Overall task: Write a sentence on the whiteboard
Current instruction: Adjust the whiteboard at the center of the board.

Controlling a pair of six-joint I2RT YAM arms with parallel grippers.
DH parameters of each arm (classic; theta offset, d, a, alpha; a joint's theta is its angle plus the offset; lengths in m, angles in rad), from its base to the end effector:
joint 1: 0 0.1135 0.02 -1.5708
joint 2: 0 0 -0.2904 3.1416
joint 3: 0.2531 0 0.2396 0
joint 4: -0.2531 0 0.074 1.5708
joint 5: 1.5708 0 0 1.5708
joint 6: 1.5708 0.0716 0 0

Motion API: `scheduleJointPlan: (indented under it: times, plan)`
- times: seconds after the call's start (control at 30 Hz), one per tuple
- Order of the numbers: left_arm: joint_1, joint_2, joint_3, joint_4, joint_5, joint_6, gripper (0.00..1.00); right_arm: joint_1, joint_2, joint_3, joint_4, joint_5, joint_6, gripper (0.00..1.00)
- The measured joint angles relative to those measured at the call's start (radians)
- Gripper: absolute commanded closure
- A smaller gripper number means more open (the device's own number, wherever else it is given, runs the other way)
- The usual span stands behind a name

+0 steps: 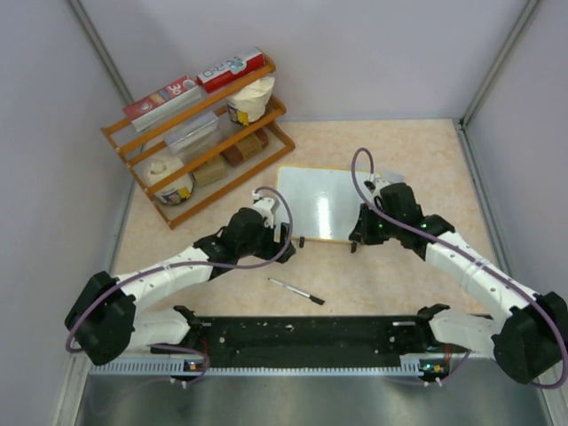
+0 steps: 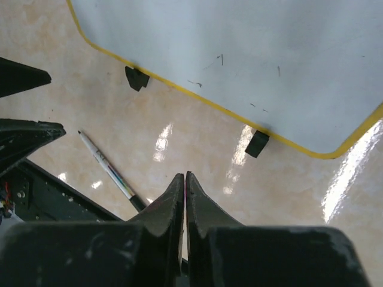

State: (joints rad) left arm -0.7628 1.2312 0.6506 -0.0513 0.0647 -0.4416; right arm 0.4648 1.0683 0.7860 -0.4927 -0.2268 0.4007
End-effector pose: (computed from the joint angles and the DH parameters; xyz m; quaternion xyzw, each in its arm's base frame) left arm 0.1902 -0.1882 0.2243 0.1570 0.8775 -0.2799 0.3563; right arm 0.1915 0.1141 0.2604 -0.0732 0.9141 0.2562 0.3058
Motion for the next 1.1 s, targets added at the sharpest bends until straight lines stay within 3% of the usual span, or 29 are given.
scheduleJointPlan:
  times: [0.13, 0.47, 0.77, 0.93, 1.1]
  plan:
    - [0.062, -0.062, -0.073, -0.048, -0.002, 0.000, 0.13, 0.039, 0.103, -0.001, 0.047, 0.016, 0.021, 1.00]
    - [0.068, -0.077, -0.084, -0.088, 0.063, 0.037, 0.11, 0.070, 0.279, -0.027, 0.109, 0.062, 0.033, 1.00]
    - [0.064, -0.077, -0.048, -0.115, 0.127, 0.124, 0.10, 0.076, 0.360, -0.027, 0.094, 0.238, 0.076, 1.00]
    - [0.013, -0.074, -0.023, -0.141, 0.154, 0.209, 0.07, 0.076, 0.367, -0.024, 0.082, 0.317, 0.082, 1.00]
    - [-0.113, 0.009, 0.074, -0.219, 0.141, 0.335, 0.07, 0.076, 0.339, -0.018, 0.065, 0.265, 0.059, 1.00]
